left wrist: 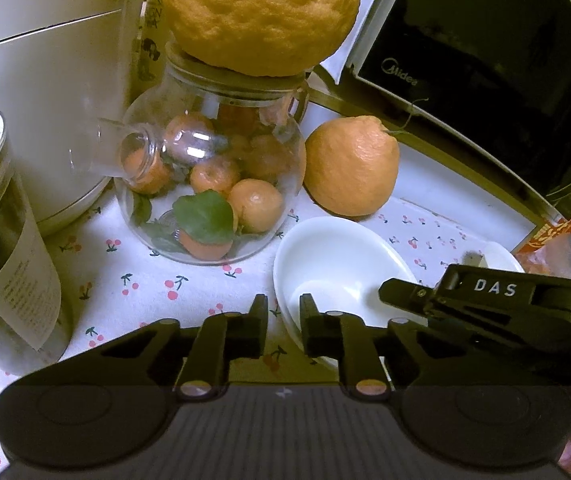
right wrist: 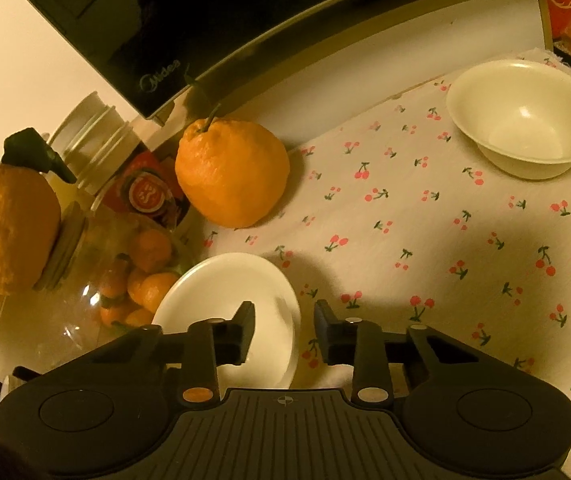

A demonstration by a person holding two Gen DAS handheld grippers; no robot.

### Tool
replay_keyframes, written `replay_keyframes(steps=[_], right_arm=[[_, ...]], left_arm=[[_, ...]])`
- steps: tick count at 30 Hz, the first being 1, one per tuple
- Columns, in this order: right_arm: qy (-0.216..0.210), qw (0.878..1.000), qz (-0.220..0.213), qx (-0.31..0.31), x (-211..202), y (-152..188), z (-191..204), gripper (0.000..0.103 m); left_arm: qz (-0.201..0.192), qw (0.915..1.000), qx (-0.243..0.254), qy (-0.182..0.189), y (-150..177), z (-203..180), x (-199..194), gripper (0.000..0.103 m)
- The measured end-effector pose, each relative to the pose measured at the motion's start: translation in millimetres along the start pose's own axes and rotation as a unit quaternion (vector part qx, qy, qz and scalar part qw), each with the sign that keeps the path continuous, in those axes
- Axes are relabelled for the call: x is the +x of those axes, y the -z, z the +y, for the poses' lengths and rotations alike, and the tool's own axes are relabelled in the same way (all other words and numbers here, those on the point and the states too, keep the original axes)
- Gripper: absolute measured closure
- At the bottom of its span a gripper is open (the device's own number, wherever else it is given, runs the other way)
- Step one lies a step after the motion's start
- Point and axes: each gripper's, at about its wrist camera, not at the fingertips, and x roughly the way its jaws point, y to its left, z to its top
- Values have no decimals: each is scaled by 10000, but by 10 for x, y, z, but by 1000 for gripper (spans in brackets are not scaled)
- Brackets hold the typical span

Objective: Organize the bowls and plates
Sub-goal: 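Close both grippers on the white bowl rim, then lift the white bowl with both grippers and carry it toward the white plates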

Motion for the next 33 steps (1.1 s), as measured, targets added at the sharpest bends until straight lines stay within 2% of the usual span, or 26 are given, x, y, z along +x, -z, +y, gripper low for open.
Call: replay_keyframes(steps=[3, 8, 18, 33], right_arm=[[-59, 10000, 49, 10, 12, 7, -3, 85], [-76, 10000, 41, 8, 1, 16, 0, 87], [-127, 9999, -89, 12, -164, -24, 25, 87], [5, 9997, -235, -55, -780, -105, 30, 87]], left_arm=[[-11, 10000, 13, 29, 0, -9, -11, 92], [-16, 10000, -1, 39, 1, -10, -22, 93], [-142, 9998, 51, 156, -37, -85, -161, 93], [-123, 9982, 108, 575, -11, -369, -521, 93]])
